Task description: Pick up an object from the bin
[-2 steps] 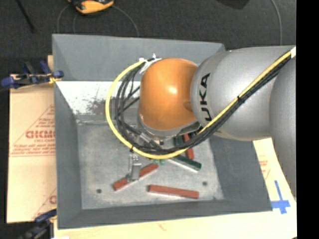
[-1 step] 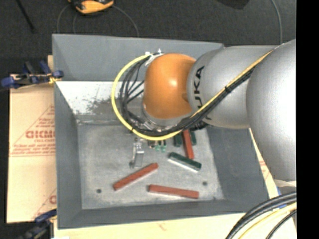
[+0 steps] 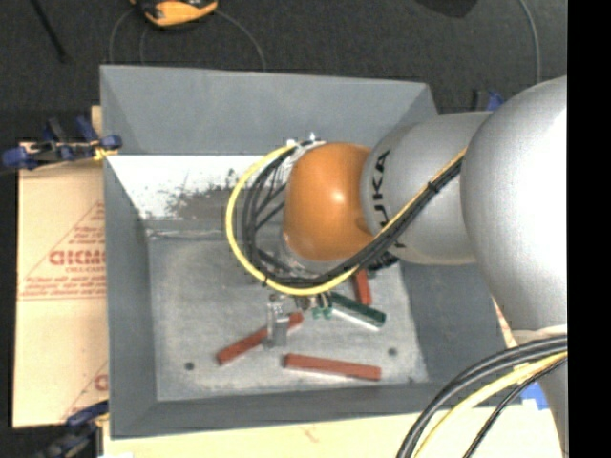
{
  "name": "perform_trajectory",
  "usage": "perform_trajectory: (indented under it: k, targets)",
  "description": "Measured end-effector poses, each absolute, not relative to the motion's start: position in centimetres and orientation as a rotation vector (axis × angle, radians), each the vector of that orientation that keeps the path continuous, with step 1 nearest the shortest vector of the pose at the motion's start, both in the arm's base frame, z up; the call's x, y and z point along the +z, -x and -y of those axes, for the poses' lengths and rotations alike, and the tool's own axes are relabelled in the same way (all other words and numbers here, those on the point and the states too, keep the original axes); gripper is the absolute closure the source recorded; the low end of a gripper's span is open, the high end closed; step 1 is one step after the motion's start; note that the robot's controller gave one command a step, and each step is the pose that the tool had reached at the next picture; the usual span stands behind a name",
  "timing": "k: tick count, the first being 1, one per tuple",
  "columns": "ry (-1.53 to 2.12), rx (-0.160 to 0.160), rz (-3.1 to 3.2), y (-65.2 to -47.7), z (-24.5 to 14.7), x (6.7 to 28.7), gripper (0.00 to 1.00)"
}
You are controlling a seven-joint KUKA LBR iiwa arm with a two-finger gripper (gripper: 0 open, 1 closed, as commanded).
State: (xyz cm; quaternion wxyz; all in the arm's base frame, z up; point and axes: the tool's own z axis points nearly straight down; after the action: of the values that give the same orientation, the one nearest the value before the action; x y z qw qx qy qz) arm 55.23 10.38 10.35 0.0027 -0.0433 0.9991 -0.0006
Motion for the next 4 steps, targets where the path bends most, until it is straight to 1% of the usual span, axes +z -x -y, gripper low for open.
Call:
perform_trajectory:
  k: [1,2,3,4]
  targets:
    - [0.525,0.002,-3.094,-56.2,-9.8,7.1,1.00]
    - [0.524,0.004,-3.095,-56.2,-9.8,7.1,1.00]
    - [0.200,0.005,-3.129,-64.4,-10.2,11.4,1.00]
    - [0.199,0.005,-3.129,-64.4,-10.1,11.4,1.00]
